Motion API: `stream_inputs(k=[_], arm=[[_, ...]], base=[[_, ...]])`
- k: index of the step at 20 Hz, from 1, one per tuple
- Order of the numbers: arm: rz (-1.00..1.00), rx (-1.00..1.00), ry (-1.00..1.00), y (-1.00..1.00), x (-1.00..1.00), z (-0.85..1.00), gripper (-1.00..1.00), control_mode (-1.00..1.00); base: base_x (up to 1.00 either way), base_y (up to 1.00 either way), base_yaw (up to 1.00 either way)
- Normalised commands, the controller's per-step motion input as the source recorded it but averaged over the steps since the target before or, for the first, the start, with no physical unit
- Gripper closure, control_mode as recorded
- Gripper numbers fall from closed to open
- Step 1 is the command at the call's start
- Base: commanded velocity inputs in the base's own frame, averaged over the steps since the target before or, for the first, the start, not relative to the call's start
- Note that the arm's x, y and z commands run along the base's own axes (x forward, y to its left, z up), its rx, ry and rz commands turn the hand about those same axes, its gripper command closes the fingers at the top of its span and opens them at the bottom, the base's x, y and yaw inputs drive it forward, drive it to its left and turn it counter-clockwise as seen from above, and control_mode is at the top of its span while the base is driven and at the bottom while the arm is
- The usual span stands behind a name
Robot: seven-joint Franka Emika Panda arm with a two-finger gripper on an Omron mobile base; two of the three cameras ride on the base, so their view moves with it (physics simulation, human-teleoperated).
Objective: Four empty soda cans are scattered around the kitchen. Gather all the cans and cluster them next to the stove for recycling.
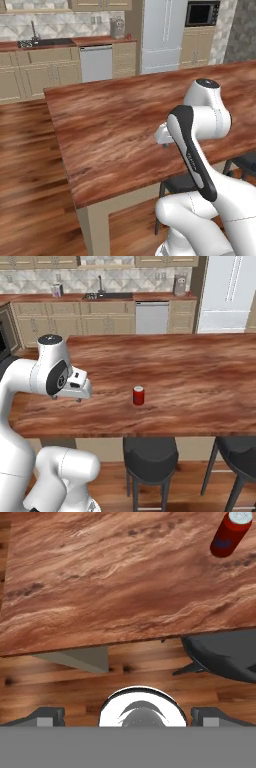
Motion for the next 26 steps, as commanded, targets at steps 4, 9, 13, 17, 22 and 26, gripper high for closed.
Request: stream_inputs(k=[4,9,13,17,22,26], arm=[[0.00,0.00,0.00,0.00,0.00,0.00,-1.00,1.00],[0.00,0.00,0.00,0.00,0.00,0.00,-1.00,1.00],[0.00,0.00,0.00,0.00,0.00,0.00,-1.00,1.00],[0.00,0.00,0.00,0.00,0.00,0.00,-1.00,1.00],[0.00,0.00,0.00,0.00,0.00,0.00,-1.00,1.00],[0.00,0.00,0.00,0.00,0.00,0.00,-1.00,1.00]], base=[[0.05,-0.42,0.12],[0.14,-0.38,0.11],[0.28,-0.27,0.09],[0.36,-0.24,0.08],[0.41,-0.17,0.07],[0.30,-0.16,0.06]])
